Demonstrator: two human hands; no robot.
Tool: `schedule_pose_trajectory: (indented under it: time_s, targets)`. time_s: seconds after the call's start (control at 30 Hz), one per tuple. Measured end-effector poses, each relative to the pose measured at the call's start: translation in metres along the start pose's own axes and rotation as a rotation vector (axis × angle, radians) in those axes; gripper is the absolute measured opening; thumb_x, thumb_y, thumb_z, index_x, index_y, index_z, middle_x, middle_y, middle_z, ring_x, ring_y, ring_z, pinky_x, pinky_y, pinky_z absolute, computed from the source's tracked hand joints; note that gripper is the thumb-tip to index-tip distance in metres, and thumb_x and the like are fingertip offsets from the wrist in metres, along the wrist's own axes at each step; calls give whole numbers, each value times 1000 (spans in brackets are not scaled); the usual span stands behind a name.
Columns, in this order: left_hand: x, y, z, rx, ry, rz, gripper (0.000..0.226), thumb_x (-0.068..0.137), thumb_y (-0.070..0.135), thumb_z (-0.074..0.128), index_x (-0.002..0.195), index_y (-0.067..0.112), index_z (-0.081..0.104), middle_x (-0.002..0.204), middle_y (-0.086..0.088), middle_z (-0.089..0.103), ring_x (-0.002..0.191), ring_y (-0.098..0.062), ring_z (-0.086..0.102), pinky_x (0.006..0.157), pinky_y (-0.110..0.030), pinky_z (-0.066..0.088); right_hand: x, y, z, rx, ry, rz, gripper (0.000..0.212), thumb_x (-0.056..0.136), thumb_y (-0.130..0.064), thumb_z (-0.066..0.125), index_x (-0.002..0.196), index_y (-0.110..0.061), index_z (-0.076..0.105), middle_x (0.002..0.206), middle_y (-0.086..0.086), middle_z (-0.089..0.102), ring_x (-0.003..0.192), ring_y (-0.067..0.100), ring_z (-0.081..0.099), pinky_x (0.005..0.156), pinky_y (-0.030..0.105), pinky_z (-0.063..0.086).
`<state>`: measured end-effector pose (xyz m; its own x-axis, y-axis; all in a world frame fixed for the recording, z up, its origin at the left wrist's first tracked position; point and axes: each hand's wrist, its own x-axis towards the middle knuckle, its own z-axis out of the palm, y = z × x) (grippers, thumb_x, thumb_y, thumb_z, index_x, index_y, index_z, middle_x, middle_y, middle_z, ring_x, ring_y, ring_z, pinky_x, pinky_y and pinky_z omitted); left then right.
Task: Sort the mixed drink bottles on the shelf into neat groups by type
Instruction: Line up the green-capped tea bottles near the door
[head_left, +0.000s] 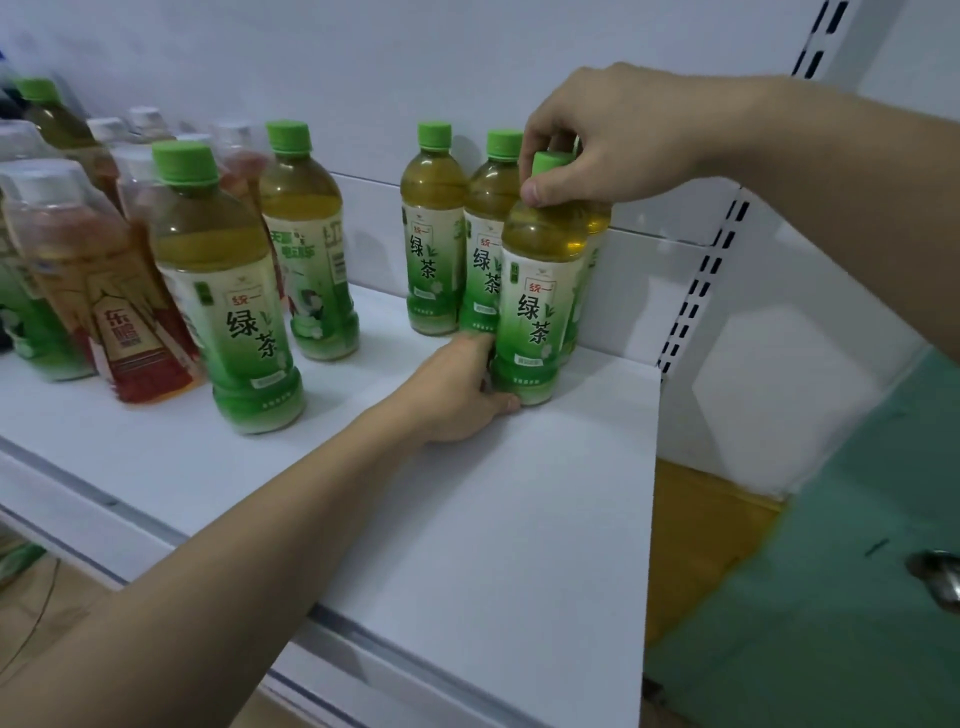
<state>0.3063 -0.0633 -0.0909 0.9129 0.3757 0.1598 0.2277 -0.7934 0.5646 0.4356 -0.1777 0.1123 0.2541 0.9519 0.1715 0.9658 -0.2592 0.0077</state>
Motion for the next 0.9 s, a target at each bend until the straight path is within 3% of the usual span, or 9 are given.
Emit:
schedule_pose_trajectory:
  time_s: [0.17,0.3,0.4,0.47,0.57,0.67,0.77,0.83,0.9]
  targets:
    - [-3,7,-14,26,-95,27,71,86,30,79,146,19,41,141,-4,56,101,-16,57,86,-28,46,1,-23,-6,-171,-59,106,25,97,-47,62,109,-26,67,99,0,66,84,22,60,75,33,41]
    - [-44,2,-54,105,-128,70,82,87,43,76,154,19,35,148,-2,50,114,-15,63,94,-35,54,1,-53,0,-81,275,-20,36,101,-47,54,126,-22,60,112,-2,62,95,17,57,75,31,42]
    - [-96,-19,-87,20,-40,115,49,90,49,67,133,30,60,120,16,67,95,4,66,78,-21,58,7,-99,16,195,381,-158,39,102,-48,50,135,-26,54,119,-5,60,97,12,60,72,17,45]
    - [-125,-34,-104,-10,-41,90,36,87,55,61,115,35,68,99,20,70,90,5,65,69,-18,55,18,-128,29,327,350,-229,42,104,-46,49,142,-27,50,125,-5,57,101,12,61,77,15,49]
    - [-150,-59,-120,-16,-60,68,26,85,54,61,101,35,70,88,19,70,87,0,66,66,-19,53,40,-160,46,416,325,-313,41,107,-36,47,146,-23,47,131,-7,54,117,14,58,92,22,50]
    - [-158,-84,-127,-12,-9,16,22,84,52,62,84,31,69,79,13,70,77,-7,66,64,-29,54,57,-176,54,436,300,-305,34,106,-30,50,137,-18,57,129,-2,61,118,17,60,97,34,50]
    - [-159,-105,-123,96,210,-55,33,85,50,64,72,22,54,68,4,61,66,-15,59,59,-45,50,60,-179,53,381,315,-244,24,97,-31,62,113,-13,63,105,-9,63,95,7,59,88,33,51]
    - [-160,-113,-118,105,350,-92,37,83,52,67,77,23,45,75,3,57,70,-17,56,55,-38,47,56,-175,49,304,307,-168,21,96,-36,63,108,-19,64,98,-12,61,86,5,55,78,23,48]
    - [-155,-115,-113,58,367,-80,41,81,56,69,95,24,46,95,3,58,83,-16,59,64,-35,52,49,-167,46,228,298,-91,20,97,-39,62,107,-22,67,92,-15,61,79,3,54,71,17,42]
